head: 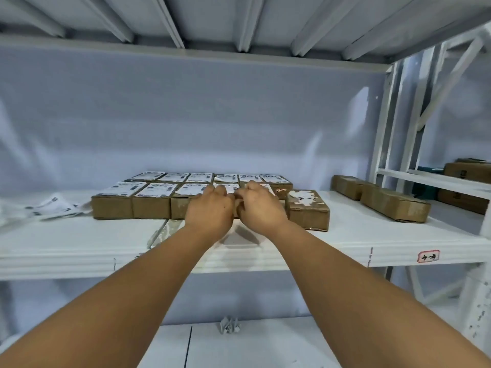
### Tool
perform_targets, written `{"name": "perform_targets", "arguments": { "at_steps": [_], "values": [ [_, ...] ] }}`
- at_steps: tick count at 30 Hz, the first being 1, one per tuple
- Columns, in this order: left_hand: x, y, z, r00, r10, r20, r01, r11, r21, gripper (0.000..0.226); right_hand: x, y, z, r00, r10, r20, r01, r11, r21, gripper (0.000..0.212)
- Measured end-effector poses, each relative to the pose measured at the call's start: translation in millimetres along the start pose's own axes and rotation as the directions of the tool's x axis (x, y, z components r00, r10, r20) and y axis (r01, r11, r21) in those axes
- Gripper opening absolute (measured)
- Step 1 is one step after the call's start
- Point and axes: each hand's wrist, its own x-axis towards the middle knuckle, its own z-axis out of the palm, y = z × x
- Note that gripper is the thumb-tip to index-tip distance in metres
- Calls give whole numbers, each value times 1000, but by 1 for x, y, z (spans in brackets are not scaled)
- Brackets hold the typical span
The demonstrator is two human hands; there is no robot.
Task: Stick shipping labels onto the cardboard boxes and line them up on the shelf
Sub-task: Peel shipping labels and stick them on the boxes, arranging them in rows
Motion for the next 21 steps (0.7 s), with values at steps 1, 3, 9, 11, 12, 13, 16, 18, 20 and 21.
{"name": "perform_targets", "arguments": {
  "at_steps": [1,3,9,11,12,13,16,18,20,21],
  "values": [
    [-4,-14,-1,1000,-10,-7,10,1000,17,28,5,-12,5,1000,-21,11,21,1000,4,29],
    [-11,-41,-2,998,-52,-19,52,998,31,28,13,-33,15,998,-58,19,58,998,12,31],
    [-42,-130,-3,961,-275,-27,275,961,-14,23,38,-104,49,980,-181,79,177,982,62,36],
    [-54,-159,0,934,-357,-28,356,934,-32,24,47,-131,63,970,-219,106,208,973,99,37],
    [-59,-172,1,920,-391,-22,390,919,-56,25,51,-143,69,964,-237,117,224,968,113,36],
    [-64,-187,2,903,-428,-17,426,901,-78,25,56,-157,77,957,-260,132,244,961,128,36],
    [-77,-232,7,845,-534,23,534,844,-53,30,68,-190,96,924,-334,189,301,936,181,36],
    [-85,-262,14,817,-574,57,572,819,38,30,72,-207,111,907,-360,218,315,924,216,36],
    [-89,-286,21,800,-596,72,596,802,22,31,76,-220,126,902,-352,249,283,919,273,37],
    [-90,-298,25,796,-601,67,603,798,-8,32,78,-227,134,902,-343,262,264,918,296,38]
  ]
}}
